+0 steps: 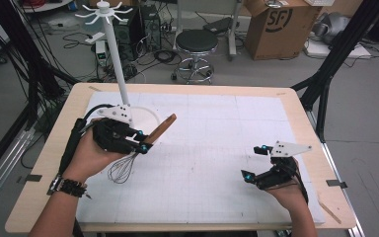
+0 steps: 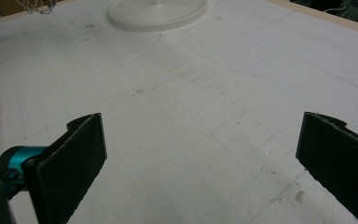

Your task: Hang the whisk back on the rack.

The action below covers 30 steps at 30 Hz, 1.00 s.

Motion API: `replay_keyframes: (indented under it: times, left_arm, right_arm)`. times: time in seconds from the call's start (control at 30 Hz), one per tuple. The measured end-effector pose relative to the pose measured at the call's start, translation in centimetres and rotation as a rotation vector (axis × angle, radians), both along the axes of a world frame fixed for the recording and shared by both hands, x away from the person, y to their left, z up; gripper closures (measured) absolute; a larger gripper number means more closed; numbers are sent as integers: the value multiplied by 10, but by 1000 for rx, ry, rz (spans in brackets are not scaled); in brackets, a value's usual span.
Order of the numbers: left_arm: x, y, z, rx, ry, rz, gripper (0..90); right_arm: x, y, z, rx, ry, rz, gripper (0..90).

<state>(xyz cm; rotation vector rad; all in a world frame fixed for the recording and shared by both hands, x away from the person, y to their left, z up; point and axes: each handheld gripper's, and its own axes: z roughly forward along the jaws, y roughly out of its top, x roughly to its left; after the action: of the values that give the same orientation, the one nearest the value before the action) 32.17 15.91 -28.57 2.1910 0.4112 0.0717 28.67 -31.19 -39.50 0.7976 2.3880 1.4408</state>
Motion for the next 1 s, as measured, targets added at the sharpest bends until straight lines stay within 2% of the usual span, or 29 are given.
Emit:
replay_keyframes:
  times: [0.13,0.33,0.6,0.77,1.0]
  left_arm:
    - [2,8,11,-57,0,9,689]
    - [6,23,22,-106,8,16,689]
    - [12,41,48,-115,-20,38,689]
    - [13,52,65,-152,-39,52,689]
    - [15,69,78,-157,-70,109,689]
  right_arm:
    - [0,0,0,1,-1,0,5]
    - [0,0,0,-1,2,2,4]
    - [1,1,-1,-5,3,3,5]
    - [1,1,-1,-7,2,4,4]
    - [1,0,-1,-4,1,5,4]
